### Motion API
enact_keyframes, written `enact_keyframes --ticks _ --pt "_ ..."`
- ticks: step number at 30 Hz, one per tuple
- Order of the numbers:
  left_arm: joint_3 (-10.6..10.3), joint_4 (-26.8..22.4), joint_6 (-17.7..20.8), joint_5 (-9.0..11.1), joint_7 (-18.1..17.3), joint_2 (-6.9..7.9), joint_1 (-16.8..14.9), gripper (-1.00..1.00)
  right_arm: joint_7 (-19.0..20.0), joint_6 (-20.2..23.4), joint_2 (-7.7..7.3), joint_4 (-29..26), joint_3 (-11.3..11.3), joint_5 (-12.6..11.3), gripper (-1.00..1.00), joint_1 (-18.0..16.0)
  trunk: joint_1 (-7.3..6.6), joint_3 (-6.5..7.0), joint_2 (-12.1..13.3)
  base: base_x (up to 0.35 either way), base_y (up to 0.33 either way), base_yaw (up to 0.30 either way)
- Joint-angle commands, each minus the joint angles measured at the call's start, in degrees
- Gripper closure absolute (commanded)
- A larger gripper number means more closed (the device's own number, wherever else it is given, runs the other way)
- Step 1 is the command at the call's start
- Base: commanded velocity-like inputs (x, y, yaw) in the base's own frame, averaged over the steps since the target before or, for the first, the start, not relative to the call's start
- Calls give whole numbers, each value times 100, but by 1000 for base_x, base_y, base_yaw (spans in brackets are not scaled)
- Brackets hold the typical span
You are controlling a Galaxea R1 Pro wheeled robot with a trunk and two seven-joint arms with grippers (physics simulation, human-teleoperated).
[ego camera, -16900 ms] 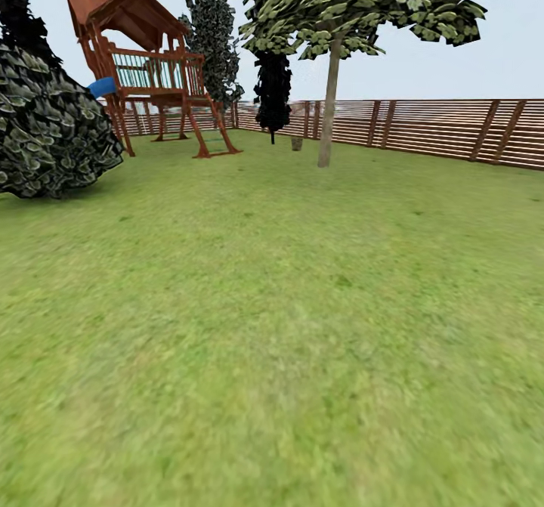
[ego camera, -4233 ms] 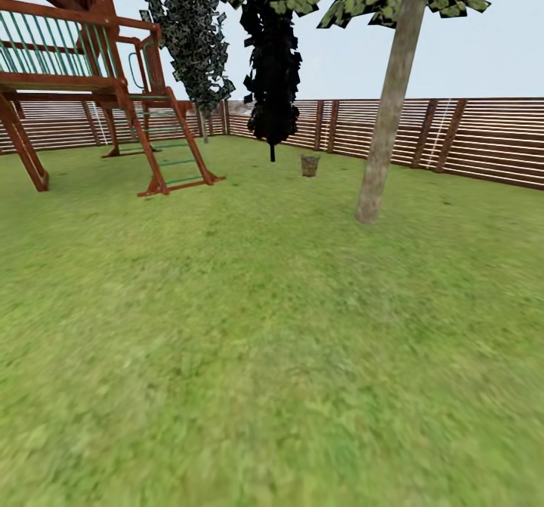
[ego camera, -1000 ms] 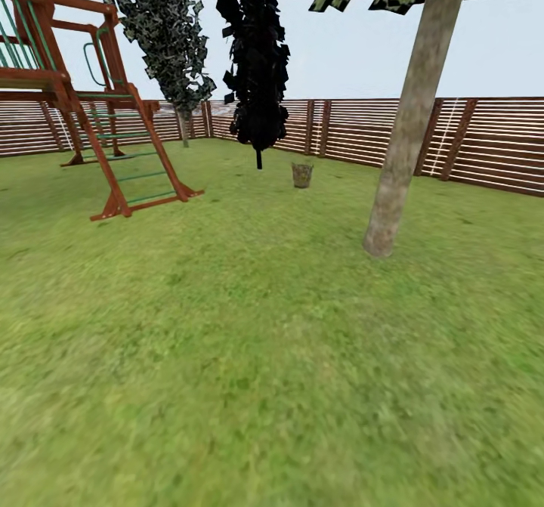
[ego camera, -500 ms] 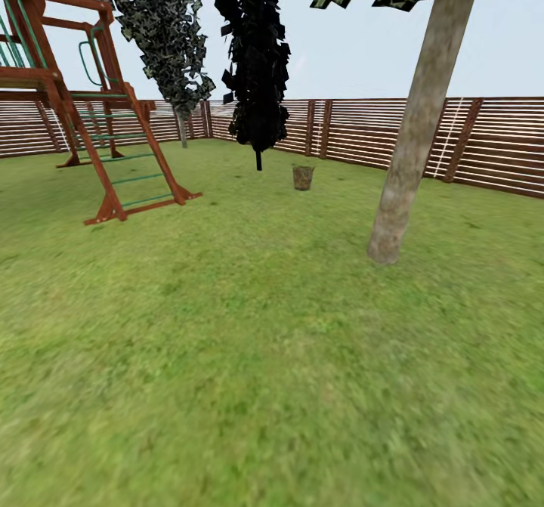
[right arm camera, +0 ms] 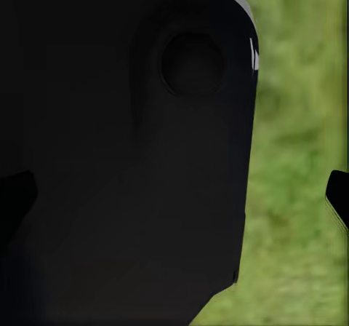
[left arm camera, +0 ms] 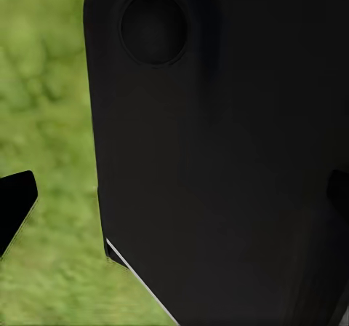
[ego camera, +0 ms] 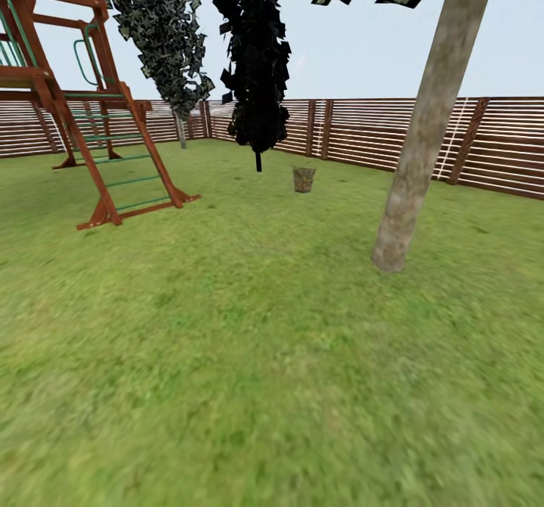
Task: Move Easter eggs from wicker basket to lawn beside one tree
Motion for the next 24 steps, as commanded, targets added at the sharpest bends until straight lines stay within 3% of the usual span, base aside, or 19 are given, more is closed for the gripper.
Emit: enact_keyframes --ticks 1,16,24 --pt "1 -9 -8 4 1 -1 3 -100 2 -18 -1 5 4 4 -100 -3 3 -4 -2 336 0 0" --pt "-1 -9 -8 4 1 -1 3 -100 0 -24 -9 5 1 5 -100 -3 3 -4 -2 336 0 -6" --pt "1 -9 -8 4 1 -1 3 -100 2 -24 -10 4 2 8 -100 -3 3 -4 -2 336 0 -171"
